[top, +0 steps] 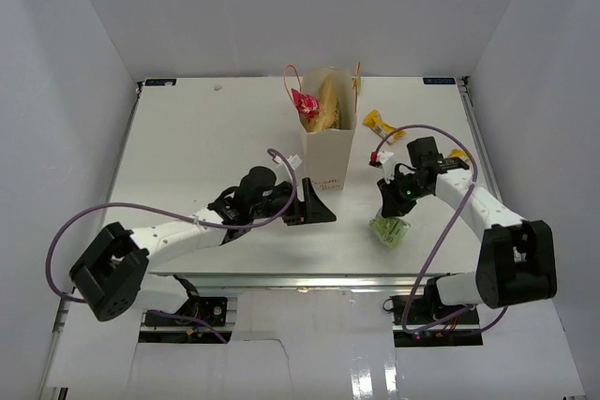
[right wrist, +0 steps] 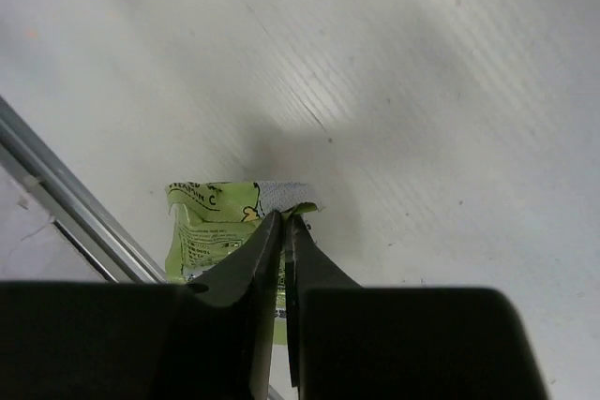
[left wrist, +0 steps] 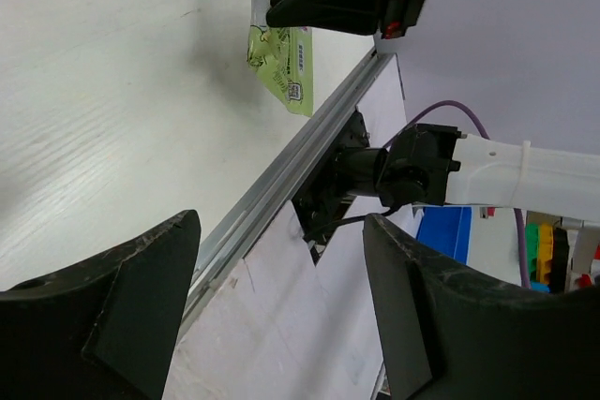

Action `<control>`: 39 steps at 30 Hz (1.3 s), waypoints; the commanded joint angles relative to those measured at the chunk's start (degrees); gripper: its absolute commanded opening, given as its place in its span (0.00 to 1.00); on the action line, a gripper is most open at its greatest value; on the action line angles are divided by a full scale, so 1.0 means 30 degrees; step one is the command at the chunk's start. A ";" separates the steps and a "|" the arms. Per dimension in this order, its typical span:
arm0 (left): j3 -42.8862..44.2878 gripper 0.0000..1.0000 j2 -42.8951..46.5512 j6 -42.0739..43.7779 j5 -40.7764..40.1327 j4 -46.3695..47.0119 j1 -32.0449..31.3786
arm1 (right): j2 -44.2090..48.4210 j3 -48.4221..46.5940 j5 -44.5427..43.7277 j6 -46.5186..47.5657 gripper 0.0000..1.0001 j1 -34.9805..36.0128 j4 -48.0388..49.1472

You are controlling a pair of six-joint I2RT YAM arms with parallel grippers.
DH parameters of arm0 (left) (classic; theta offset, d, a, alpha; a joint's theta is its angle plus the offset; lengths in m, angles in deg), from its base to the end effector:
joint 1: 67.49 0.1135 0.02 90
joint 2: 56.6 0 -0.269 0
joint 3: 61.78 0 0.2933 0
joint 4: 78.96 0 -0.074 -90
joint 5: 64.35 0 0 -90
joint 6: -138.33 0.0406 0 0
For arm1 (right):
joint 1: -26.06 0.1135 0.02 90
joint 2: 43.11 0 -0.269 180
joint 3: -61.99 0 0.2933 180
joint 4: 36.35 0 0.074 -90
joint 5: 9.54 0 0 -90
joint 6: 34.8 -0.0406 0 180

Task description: Place the snacks into the paper bag

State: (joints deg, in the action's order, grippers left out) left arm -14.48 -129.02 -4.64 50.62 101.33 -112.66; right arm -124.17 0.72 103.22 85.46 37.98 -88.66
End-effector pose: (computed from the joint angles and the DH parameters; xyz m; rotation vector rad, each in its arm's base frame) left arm 0.2028 -0.2283 0.1989 0.1677 2.3080 -1.4388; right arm 0.2790 0.0749 0.1739 -1.0647 2.5197 0.4746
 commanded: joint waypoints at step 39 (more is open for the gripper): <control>0.9050 0.01 -0.1789 0.6433 -0.2140 -0.8452 -0.1438 | 0.6656 -0.4251 0.6417 0.0869 0.74 -0.0312 0.1258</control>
State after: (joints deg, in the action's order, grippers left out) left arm 8.74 -139.23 8.47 47.36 83.65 -116.75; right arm -106.23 -9.42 124.01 83.75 37.81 -84.33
